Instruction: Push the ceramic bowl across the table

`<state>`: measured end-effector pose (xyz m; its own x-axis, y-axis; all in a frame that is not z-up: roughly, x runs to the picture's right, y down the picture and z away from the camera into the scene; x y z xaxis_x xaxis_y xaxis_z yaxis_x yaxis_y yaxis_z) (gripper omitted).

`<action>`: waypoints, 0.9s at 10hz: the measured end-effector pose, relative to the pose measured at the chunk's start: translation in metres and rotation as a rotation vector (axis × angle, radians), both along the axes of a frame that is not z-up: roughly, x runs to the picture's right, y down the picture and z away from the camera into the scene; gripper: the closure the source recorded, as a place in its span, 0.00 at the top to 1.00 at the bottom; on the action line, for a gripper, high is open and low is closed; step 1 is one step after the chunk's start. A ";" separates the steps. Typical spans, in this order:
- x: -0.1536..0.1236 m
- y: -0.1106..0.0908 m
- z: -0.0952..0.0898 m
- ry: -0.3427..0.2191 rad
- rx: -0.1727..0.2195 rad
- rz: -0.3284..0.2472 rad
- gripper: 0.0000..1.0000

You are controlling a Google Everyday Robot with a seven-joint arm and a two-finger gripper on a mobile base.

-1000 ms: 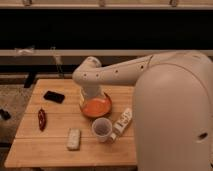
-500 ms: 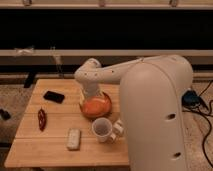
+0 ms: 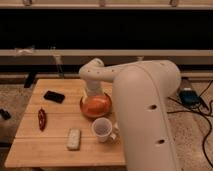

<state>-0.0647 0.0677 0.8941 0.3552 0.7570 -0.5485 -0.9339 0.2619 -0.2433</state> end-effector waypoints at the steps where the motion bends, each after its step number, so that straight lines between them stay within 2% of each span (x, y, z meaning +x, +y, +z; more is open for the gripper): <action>1: 0.003 0.002 0.007 0.000 -0.012 0.005 0.80; 5: 0.012 0.012 0.032 -0.003 -0.061 0.026 0.80; 9: 0.030 0.006 0.049 0.016 -0.066 0.054 0.80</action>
<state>-0.0342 0.0735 0.9436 0.3058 0.7368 -0.6029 -0.9501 0.1949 -0.2437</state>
